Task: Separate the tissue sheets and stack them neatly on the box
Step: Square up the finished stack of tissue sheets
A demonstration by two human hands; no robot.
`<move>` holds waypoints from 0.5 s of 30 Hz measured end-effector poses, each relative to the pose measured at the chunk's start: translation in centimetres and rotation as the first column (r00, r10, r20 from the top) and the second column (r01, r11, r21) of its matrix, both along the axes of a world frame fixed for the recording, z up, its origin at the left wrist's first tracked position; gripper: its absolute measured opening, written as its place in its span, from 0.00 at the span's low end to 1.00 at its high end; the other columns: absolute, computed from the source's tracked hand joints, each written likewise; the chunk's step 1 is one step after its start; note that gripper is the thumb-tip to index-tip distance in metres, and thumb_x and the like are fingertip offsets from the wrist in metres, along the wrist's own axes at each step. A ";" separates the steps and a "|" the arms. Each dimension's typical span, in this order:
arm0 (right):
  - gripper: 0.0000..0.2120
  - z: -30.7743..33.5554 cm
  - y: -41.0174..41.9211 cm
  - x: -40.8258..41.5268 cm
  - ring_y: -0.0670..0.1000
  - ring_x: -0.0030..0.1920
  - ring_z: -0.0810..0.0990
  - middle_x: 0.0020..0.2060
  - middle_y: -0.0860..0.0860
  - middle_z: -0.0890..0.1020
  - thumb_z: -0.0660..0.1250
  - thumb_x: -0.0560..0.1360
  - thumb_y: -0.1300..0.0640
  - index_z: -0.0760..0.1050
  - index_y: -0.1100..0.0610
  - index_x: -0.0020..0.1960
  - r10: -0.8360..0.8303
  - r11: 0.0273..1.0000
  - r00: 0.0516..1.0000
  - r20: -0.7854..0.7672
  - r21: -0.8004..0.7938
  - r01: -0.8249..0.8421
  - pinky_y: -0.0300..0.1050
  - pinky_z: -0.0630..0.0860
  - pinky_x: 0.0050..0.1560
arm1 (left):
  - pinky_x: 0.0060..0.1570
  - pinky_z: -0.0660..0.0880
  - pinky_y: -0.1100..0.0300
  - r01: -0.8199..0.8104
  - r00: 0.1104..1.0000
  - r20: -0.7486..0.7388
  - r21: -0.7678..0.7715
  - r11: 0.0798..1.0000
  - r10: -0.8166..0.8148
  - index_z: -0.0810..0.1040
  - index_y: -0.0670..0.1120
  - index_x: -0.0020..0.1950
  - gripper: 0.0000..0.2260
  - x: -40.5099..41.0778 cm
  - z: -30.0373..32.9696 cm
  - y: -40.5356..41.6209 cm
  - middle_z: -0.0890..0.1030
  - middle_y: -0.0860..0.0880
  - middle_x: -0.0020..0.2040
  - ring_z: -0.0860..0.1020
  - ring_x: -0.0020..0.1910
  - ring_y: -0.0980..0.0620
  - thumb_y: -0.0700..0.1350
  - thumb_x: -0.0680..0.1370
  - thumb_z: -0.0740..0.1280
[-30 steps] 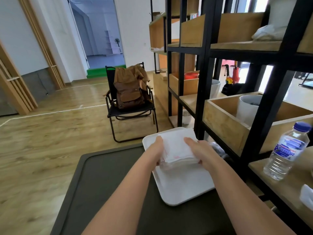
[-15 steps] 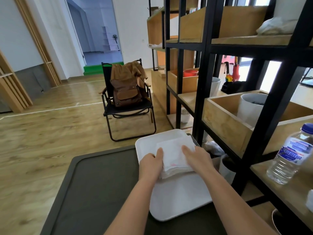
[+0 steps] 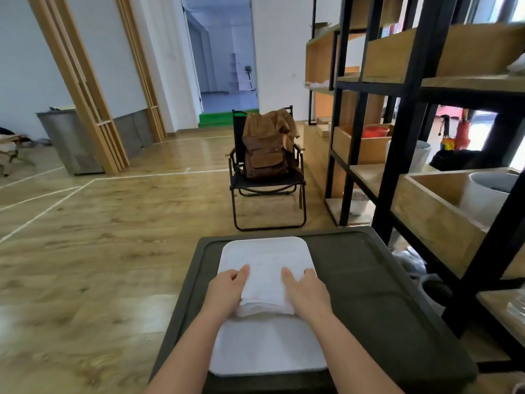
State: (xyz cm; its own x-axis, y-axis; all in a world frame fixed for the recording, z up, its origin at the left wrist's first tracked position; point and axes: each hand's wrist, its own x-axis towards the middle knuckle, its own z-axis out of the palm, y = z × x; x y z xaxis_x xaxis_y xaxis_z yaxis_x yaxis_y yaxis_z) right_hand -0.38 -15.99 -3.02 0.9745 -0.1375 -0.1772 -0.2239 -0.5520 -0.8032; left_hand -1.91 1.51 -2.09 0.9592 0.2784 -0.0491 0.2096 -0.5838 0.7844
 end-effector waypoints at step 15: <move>0.22 1.5 4.0 1.4 0.53 0.48 0.74 0.55 0.55 0.79 0.53 0.81 0.47 0.75 0.62 0.60 0.085 0.989 0.995 -0.048 -0.120 -0.090 0.43 0.68 0.45 | 0.36 0.68 0.58 -0.116 0.993 -0.028 -0.014 0.993 0.116 0.73 0.47 0.50 0.12 -0.1 -0.3 3.7 0.76 0.53 0.41 0.76 0.41 0.51 0.55 0.82 0.59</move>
State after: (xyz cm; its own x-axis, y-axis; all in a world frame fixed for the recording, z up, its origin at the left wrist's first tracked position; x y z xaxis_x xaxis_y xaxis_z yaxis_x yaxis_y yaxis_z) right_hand 0.97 -11.96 -1.47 0.9758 -0.0749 -0.2055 -0.2025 -0.6644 -0.7195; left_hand -1.99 5.19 -2.37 0.9188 0.3865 -0.0797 0.2962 -0.5420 0.7864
